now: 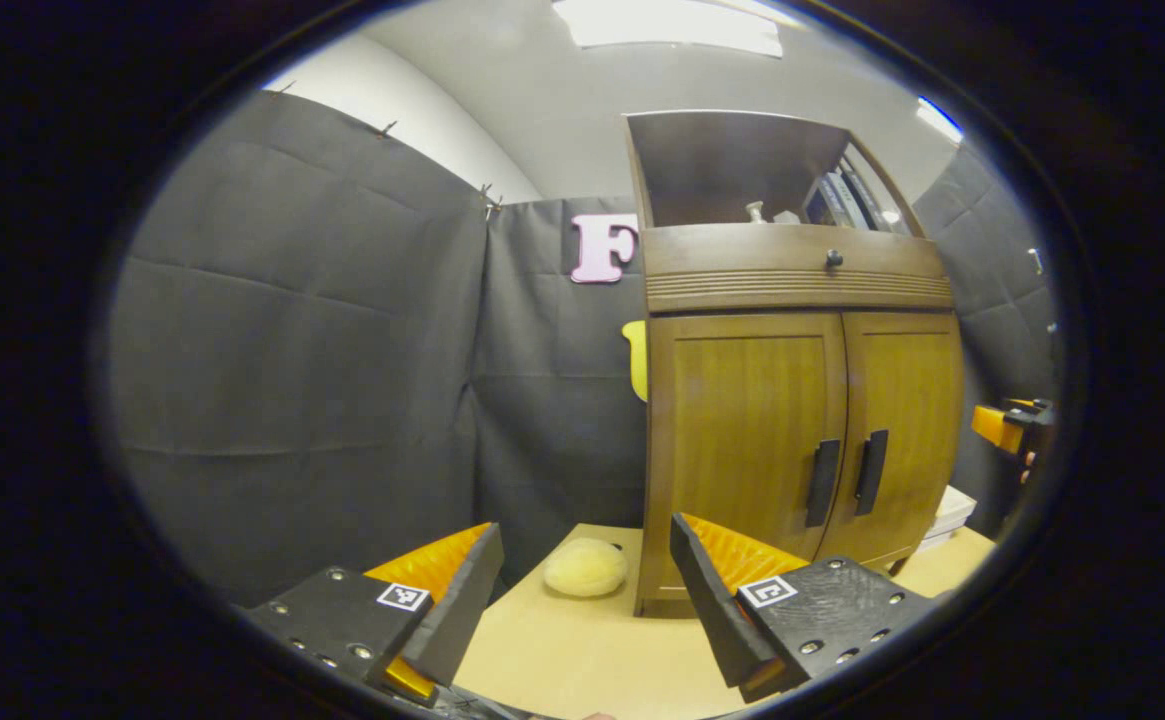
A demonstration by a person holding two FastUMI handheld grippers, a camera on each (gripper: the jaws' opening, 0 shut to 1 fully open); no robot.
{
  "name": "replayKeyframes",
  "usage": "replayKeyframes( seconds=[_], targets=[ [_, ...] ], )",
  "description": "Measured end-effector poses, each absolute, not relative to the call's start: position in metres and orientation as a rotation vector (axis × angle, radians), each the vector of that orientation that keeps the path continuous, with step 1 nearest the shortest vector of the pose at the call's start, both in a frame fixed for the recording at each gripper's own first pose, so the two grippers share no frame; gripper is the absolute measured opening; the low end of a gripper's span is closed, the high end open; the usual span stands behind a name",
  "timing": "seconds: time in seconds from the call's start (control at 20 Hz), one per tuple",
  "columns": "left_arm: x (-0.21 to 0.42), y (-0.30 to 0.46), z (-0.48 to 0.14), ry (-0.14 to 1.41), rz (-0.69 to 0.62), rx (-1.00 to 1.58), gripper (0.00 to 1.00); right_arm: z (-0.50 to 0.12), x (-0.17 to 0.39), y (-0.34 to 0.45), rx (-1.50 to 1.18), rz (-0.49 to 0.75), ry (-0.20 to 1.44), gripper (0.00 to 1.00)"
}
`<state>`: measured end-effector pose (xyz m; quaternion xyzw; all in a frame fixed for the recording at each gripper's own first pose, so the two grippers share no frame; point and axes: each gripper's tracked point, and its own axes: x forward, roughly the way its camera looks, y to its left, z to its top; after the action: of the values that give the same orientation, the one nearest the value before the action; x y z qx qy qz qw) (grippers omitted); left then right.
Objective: Open the right door of the double-door shoe cabinet with the right hand, and open the left door with the left hand.
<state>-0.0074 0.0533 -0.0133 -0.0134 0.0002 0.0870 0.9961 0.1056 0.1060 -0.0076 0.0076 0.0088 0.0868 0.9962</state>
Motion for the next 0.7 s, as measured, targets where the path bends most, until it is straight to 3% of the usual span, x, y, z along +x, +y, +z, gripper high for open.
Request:
replayKeyframes(
  seconds=[0.7],
  targets=[
    [-0.023, 0.075, -0.003, 0.007, 0.309, -0.008, 0.96, -0.043, 0.171, 0.182, 0.029, 0.244, 0.073, 0.95]
  ],
)
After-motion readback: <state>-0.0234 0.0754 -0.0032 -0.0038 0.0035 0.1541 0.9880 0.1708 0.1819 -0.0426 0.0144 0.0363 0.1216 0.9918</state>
